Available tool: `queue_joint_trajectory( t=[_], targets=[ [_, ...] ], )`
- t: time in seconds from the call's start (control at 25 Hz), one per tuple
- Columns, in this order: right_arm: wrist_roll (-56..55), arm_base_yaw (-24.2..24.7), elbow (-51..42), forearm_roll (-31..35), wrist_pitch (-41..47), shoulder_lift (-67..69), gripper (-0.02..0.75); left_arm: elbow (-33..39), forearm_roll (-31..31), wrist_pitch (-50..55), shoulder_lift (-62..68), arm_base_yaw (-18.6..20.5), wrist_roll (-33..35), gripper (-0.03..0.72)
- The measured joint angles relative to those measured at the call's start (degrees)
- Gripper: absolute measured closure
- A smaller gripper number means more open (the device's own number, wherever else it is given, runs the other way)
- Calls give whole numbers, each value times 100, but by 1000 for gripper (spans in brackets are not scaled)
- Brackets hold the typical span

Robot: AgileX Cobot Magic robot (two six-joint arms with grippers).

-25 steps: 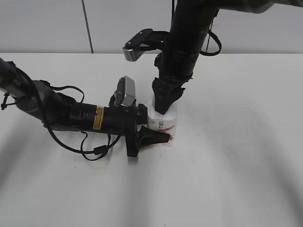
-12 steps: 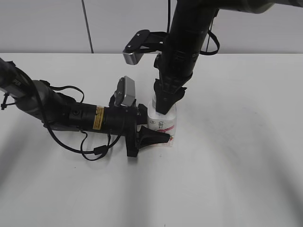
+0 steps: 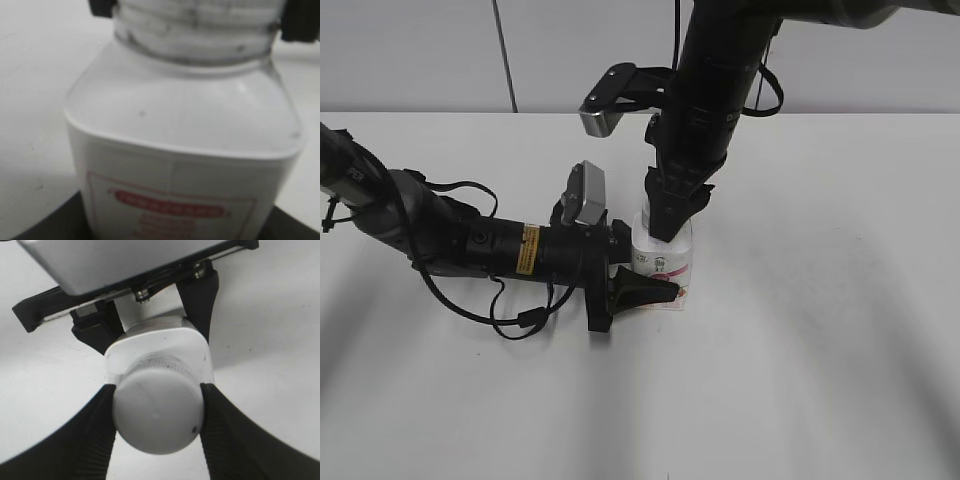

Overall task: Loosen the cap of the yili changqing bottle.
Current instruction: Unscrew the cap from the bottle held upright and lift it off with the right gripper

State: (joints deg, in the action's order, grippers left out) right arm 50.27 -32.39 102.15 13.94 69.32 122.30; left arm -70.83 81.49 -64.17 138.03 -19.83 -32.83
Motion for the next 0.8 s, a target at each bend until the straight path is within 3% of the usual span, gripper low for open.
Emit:
queue_joint_trajectory(
  t=[0.2,0.52,0.8],
  targets=[
    [31,0,0,0,-8,0,316,0,0,0,0,0,0,301],
    [53,0,0,67,11,0,170,0,0,0,0,0,-35,302],
    [-137,0,0,47,23,-201,155,0,0,-4,0,0,-35,302]
  ],
)
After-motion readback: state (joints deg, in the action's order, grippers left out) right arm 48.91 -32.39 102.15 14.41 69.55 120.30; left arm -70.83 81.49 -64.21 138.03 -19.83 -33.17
